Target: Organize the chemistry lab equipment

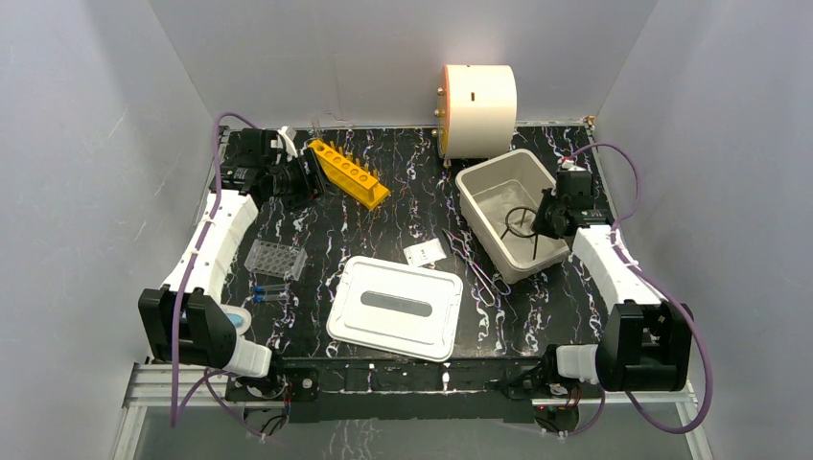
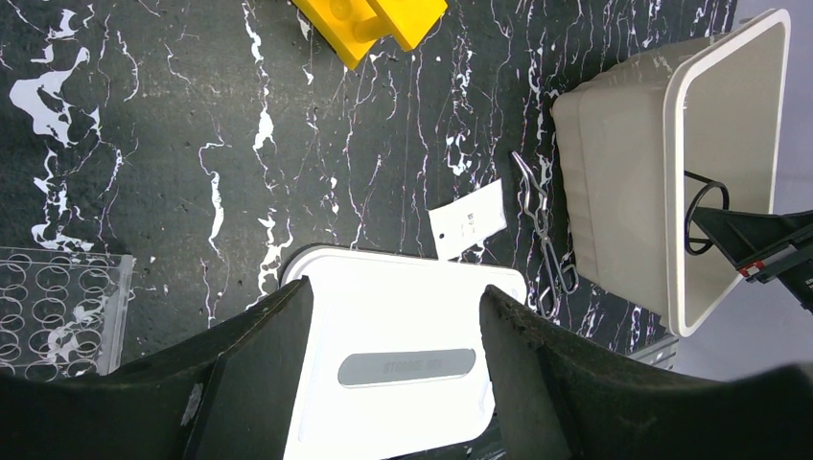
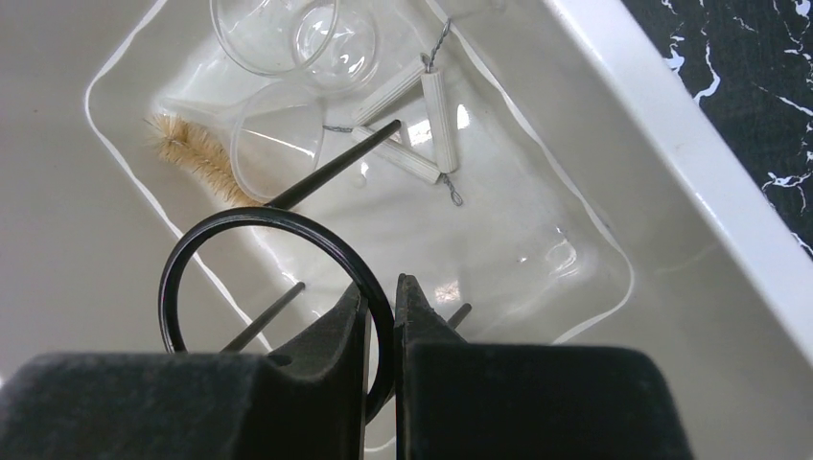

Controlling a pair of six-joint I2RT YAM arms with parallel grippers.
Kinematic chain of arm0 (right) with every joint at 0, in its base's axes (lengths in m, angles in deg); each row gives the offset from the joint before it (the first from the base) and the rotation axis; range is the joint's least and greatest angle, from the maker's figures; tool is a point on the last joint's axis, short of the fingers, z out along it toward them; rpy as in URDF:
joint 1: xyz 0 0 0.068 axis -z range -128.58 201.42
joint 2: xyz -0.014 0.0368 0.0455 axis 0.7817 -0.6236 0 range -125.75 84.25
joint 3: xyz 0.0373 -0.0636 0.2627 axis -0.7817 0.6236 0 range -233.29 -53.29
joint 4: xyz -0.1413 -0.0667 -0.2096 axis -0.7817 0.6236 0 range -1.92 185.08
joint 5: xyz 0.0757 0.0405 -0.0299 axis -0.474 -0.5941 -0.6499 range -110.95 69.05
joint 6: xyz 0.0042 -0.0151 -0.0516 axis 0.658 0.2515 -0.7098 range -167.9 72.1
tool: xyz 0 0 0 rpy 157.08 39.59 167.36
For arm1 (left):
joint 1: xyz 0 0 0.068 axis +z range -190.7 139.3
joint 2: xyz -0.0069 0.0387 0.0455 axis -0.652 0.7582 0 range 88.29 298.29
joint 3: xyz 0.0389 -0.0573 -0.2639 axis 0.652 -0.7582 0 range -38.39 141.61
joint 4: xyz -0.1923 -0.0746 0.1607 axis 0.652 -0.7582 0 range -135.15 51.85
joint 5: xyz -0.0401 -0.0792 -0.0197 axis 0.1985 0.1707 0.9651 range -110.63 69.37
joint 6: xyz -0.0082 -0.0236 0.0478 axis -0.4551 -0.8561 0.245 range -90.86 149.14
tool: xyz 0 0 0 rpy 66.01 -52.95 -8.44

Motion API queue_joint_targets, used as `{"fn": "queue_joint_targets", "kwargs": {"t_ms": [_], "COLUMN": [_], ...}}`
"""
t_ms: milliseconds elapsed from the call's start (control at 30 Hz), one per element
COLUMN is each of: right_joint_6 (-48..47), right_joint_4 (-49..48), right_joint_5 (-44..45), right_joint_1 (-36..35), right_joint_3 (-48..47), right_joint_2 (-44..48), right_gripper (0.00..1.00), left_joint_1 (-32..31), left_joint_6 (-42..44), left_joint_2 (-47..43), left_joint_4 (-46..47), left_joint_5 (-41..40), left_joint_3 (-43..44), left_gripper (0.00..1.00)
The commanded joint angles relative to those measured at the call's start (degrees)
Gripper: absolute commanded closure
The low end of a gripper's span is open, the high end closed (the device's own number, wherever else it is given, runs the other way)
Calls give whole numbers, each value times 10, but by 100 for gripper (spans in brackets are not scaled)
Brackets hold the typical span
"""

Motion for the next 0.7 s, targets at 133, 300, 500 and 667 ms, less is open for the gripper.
{"fn": "queue_joint_targets", "kwargs": {"t_ms": [133,300,500,667], "right_joint_6": [0,-3,-6,-21], "right_joint_4": [-35,-15,22,43], "right_joint_5": [5,6,17,-16], "right_joint_1": [1,1,1,1], "right_joint_3": [13,-26,-85,-143], "right_joint_2": [2,16,30,40], "right_gripper": [61,46,35,30], "left_joint_1": [-2,-2,-2,-2], "left_joint_6": [0,0,1,-1], "left_joint_2": [-2,-2,-4,-7], "left_joint_4": [-4,-5,-4,-3], "left_joint_5": [14,13,13,11], "left_joint_3": [6,6,6,1], "left_gripper": [37,37,36,36]}}
